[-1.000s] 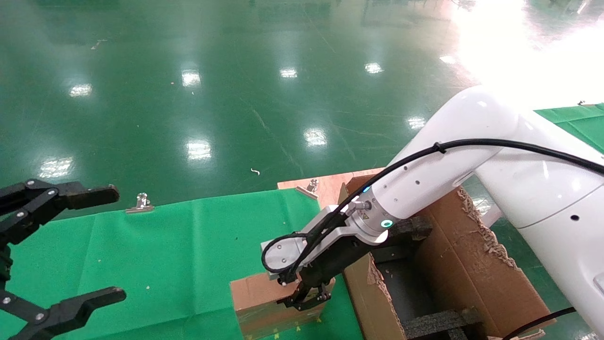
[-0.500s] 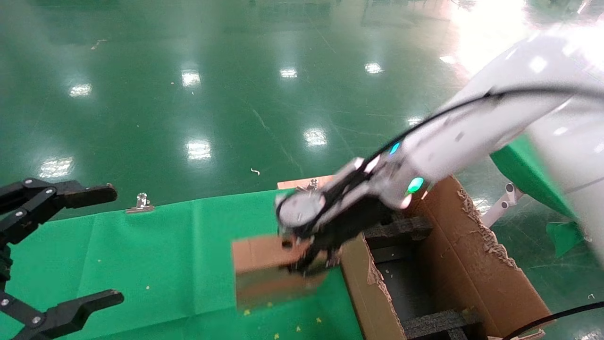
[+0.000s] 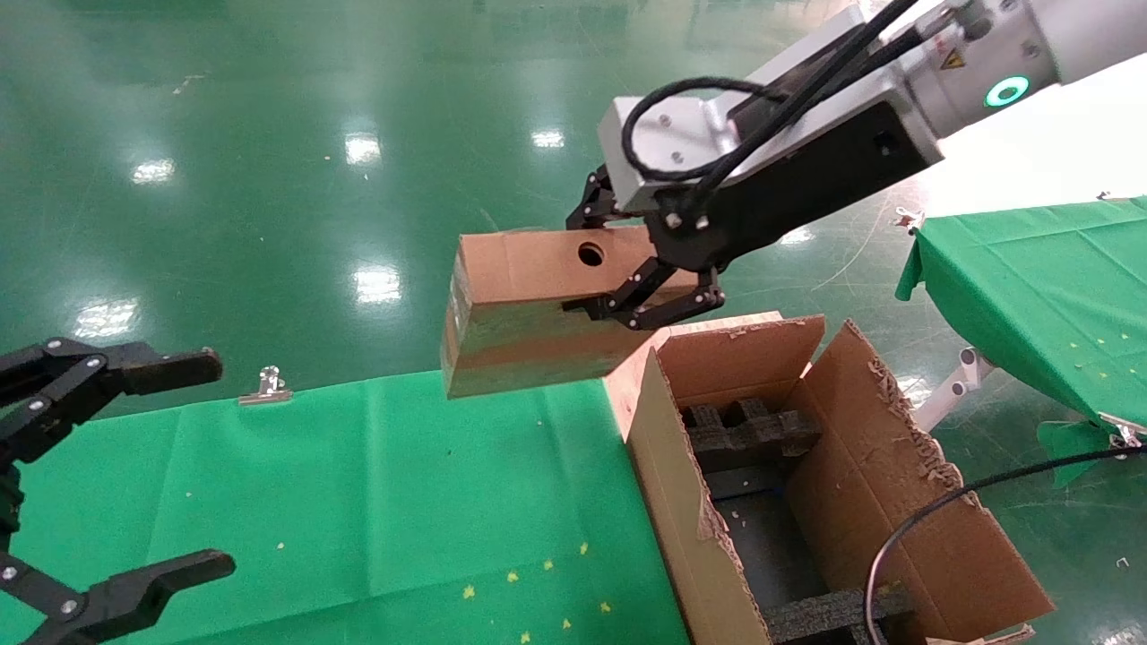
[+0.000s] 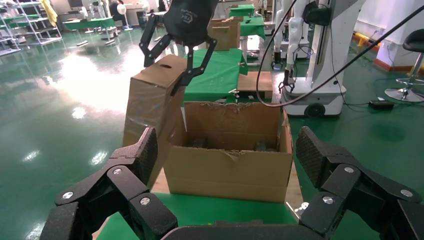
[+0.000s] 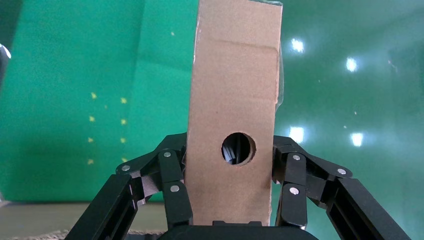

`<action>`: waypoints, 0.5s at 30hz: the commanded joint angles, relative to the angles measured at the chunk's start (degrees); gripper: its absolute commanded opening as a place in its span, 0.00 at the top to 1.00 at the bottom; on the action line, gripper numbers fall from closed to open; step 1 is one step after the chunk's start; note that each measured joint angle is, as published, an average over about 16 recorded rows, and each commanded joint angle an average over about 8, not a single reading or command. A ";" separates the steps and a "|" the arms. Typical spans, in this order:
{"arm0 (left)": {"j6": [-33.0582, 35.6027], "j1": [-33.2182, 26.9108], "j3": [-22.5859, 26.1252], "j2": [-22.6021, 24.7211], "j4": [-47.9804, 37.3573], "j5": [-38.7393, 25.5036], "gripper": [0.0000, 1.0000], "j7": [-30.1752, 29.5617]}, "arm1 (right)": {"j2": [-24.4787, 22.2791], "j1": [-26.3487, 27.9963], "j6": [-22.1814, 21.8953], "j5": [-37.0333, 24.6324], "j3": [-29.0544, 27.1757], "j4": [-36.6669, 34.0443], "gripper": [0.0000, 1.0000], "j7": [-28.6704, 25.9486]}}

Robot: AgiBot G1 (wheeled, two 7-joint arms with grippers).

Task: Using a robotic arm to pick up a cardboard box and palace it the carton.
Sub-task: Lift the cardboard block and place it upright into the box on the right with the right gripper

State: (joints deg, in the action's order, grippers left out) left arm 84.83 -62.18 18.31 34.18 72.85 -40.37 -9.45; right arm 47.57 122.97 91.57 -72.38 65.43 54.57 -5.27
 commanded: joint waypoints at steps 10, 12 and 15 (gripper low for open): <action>-0.01 0.00 0.02 -0.01 0.00 0.01 0.00 0.01 | -4.56 7.16 0.02 7.10 11.62 -5.67 1.00 5.34; -0.01 -0.01 0.02 -0.01 0.00 0.01 0.00 0.01 | -6.19 8.61 0.03 7.22 13.83 -6.82 1.00 6.42; -0.01 -0.01 0.03 -0.01 0.00 0.02 0.00 0.01 | -8.74 11.03 -0.01 6.64 17.27 -8.68 1.00 8.18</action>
State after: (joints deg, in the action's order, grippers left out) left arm 84.82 -62.19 18.34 34.17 72.85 -40.36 -9.44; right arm 38.92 133.90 91.50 -66.19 82.52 45.65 3.06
